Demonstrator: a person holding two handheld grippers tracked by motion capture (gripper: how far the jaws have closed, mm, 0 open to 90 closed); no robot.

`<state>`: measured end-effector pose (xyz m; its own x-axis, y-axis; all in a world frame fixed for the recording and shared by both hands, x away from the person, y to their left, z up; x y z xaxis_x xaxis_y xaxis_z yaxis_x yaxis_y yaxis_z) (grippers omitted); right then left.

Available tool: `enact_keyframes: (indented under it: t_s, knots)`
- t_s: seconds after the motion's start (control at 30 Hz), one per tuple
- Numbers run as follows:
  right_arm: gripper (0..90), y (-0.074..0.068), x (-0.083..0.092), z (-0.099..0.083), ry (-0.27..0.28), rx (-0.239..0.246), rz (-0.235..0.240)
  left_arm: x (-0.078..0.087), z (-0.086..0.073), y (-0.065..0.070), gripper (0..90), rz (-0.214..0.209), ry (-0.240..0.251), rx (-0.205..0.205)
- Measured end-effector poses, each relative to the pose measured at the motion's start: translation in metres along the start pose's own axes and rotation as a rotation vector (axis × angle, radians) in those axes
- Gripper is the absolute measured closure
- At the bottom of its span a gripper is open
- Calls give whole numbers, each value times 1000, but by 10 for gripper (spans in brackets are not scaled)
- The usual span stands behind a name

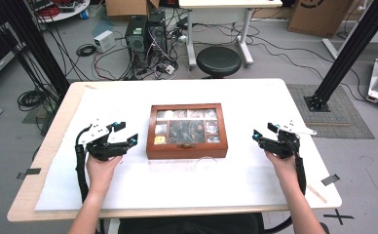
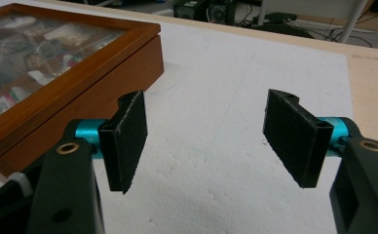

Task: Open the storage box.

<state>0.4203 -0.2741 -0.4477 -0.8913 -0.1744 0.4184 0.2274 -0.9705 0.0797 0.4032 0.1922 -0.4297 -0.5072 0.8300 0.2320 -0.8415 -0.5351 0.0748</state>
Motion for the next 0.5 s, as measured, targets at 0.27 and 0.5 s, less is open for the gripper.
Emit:
enact_keyframes:
  t_s: [0.27, 0.5]
  knots:
    - [332, 3, 2, 2, 19, -7, -21, -15, 0, 9, 200, 6, -38, -13]
    - [331, 7, 2, 0, 5, -26, -19, -11, 2, 7, 200, 55, -30, -18]
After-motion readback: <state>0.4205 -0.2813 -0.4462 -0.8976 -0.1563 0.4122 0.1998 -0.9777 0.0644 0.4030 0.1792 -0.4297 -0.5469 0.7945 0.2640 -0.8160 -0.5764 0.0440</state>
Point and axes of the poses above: each handheld gripper's, and its own axes: x roughly backward along the jaws, z roughly out of its top, y roughly to its right, the point moved 8 cm from there along -x, roughly forward along the jaws, and after that the axes turned 14 degrees about -z, right-handed, at the moved point
